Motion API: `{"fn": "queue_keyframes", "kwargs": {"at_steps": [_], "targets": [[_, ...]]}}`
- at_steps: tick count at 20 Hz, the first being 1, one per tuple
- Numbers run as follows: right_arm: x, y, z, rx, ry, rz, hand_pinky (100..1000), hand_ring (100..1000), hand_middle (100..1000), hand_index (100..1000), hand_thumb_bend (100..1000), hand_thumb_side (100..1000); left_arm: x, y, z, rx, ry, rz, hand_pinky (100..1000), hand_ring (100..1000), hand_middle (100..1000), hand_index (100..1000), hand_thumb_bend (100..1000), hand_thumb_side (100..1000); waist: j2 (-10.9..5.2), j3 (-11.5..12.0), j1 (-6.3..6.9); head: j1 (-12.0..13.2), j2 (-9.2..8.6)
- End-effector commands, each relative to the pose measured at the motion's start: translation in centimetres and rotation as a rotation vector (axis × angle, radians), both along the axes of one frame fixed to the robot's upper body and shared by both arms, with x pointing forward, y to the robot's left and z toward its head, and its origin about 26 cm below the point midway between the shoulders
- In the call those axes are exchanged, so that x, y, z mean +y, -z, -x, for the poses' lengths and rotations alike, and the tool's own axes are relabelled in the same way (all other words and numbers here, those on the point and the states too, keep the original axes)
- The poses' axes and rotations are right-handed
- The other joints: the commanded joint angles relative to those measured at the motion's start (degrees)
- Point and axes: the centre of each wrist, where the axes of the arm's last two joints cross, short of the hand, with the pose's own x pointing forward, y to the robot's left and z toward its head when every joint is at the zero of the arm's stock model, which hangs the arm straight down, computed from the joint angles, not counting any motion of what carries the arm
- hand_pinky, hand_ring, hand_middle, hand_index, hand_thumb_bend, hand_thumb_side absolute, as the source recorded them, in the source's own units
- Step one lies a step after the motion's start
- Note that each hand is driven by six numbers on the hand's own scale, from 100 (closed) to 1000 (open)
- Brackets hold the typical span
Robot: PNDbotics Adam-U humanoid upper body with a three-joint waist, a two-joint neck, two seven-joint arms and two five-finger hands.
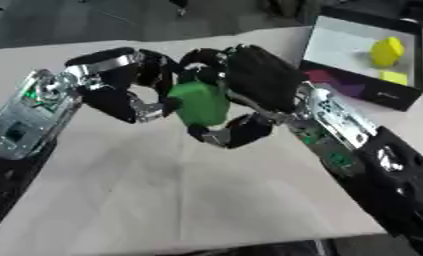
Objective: Pick up the objects with one hand, pass them to the other hand, and then place them into the box on the other side of the table.
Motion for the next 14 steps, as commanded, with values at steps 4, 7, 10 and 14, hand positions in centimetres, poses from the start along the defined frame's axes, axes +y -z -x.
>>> {"fn": "queue_keyframes", "kwargs": {"at_steps": [4, 7, 10, 14], "targets": [[-2.6, -1.1, -1.2, -0.082, 0.105, -0.151, 100, 170, 245, 384, 100, 366, 2.0, -1.5, 0.1, -0.05, -0.035, 0.067, 685, 504, 502, 632, 100, 341, -1.24, 0.0, -0.25, -0.77, -0.11], [-3.6, -1.3, -1.2, -0.127, 0.146, -0.238, 100, 158, 237, 364, 100, 349, 3.1, -1.5, 0.1, -0.05, -0.079, 0.12, 690, 514, 513, 647, 107, 385, -1.26, -0.03, -0.3, -1.57, -0.11], [-4.8, -1.3, -1.5, -0.158, 0.209, -0.324, 100, 138, 220, 352, 100, 300, 4.2, -1.3, 0.1, -0.042, -0.126, 0.179, 696, 527, 526, 659, 204, 476, -1.23, -0.03, -0.35, -2.92, -0.11], [-6.5, -1.1, -2.2, -0.168, 0.294, -0.414, 100, 123, 207, 348, 128, 269, 5.7, -1.2, 0.1, -0.049, -0.206, 0.257, 702, 541, 541, 674, 236, 587, -1.2, 0.06, -0.44, -5.84, -0.11]]}}
